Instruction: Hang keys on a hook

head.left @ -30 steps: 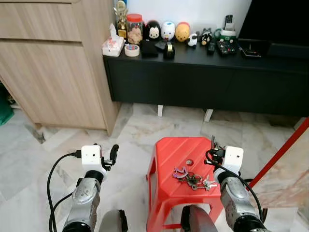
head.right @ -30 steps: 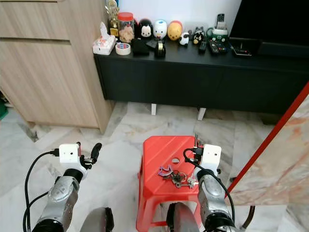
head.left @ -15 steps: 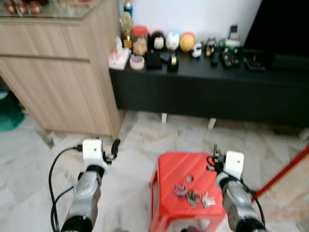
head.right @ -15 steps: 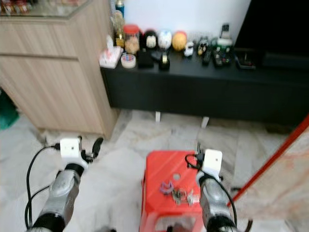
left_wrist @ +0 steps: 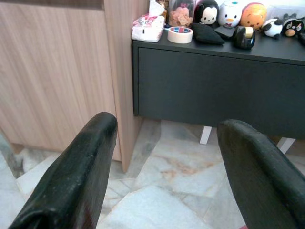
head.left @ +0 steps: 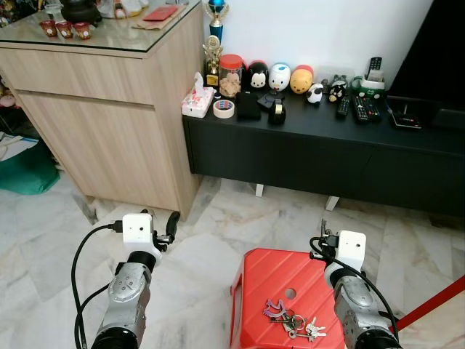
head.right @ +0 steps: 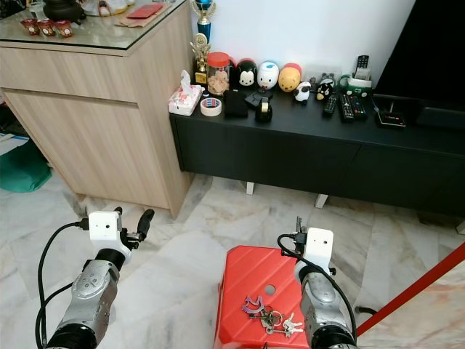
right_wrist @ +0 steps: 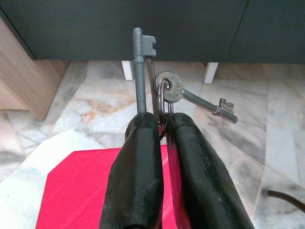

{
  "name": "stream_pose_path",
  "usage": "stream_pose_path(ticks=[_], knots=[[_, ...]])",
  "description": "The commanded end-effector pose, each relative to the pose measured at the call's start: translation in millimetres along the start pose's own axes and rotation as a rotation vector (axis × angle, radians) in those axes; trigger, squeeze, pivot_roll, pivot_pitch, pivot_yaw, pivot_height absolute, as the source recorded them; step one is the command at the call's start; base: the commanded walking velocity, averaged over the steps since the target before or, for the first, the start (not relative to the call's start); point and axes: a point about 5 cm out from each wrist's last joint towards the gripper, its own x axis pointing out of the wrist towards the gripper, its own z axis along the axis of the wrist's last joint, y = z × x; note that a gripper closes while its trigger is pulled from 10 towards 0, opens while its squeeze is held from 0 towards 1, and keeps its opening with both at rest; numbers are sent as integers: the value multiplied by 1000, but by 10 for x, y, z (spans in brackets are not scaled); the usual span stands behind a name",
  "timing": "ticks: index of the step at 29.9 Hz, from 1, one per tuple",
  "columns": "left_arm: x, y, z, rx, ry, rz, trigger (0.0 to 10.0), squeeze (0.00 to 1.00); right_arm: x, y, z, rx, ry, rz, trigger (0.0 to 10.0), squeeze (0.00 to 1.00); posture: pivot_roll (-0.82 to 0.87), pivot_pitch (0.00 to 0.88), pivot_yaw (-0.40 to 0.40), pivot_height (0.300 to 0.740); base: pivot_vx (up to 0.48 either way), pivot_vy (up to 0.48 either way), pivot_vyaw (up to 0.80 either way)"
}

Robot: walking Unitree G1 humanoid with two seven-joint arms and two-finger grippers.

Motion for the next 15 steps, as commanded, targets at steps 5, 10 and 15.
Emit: stream_pose_path(ticks=[5,10,15], knots=[[-4,2,42,9,-21,-24,10000,0,17,45,72,6,-26,19,10000,0,41,0,-48,740,0,0,0],[-45,13,-48,8,18,-18,10000,0,14,65,67,45,-34,17,10000,0,43,0,-48,740,0,0,0],[-56,-14,-63,-8,22,-12,10000,0,5,91,63,54,-44,25,10000,0,43,0,-48,740,0,0,0]])
